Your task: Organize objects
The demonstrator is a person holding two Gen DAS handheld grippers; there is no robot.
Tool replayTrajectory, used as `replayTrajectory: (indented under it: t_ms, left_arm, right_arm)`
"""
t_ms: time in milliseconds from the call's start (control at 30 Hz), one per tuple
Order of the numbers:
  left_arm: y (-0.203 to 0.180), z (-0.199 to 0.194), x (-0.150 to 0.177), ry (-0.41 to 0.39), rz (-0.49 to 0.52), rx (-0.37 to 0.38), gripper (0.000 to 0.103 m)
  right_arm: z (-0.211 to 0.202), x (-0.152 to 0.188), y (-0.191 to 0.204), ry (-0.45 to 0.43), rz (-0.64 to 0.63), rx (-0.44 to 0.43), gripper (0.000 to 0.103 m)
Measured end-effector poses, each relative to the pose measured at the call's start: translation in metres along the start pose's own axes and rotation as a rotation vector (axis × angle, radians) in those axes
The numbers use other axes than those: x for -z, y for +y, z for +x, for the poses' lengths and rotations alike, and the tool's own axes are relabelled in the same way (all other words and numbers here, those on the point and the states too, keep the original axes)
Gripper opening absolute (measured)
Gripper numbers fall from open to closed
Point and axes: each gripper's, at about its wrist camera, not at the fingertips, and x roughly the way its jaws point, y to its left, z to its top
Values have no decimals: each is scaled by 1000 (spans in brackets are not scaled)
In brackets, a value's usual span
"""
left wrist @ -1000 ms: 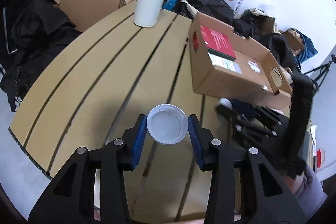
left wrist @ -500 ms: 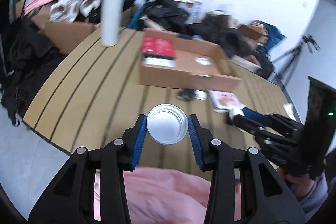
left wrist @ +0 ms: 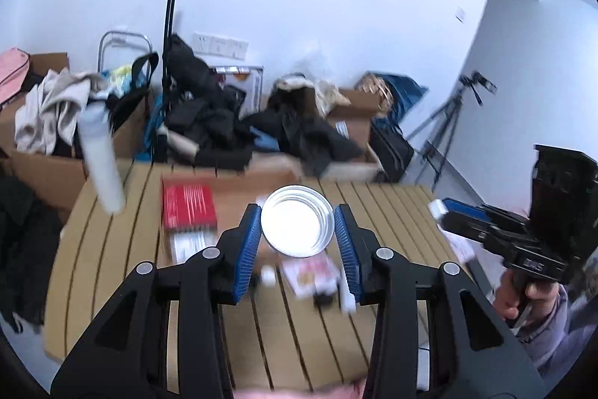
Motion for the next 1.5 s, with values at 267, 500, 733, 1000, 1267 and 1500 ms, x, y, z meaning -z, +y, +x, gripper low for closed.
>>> replayTrajectory:
  t_ms: [267,500,733,1000,1267,1500]
  left_arm:
    - [79,216,-41,307,-215,-96,36]
    - [129,350,8,461,-247,-185,37]
    - [145,368,23,466,-256,-145,48]
    - [116,259,-18,347,-145,-199,73]
    - [80,99,-19,300,-53,-334,92]
    - [37,3,5,252,13,-372,98]
  right_arm:
    - [167,-96,-98,201,115,10,31]
    - [351,-37,-178,505,144,229,31]
    - [404,-5,-203,623,87,352,44]
    - [347,-42,-168,504,86,254,71]
    - [212,-81,-99,393,-5,192,71]
    - [103,-67,-39,327,-43,166,71]
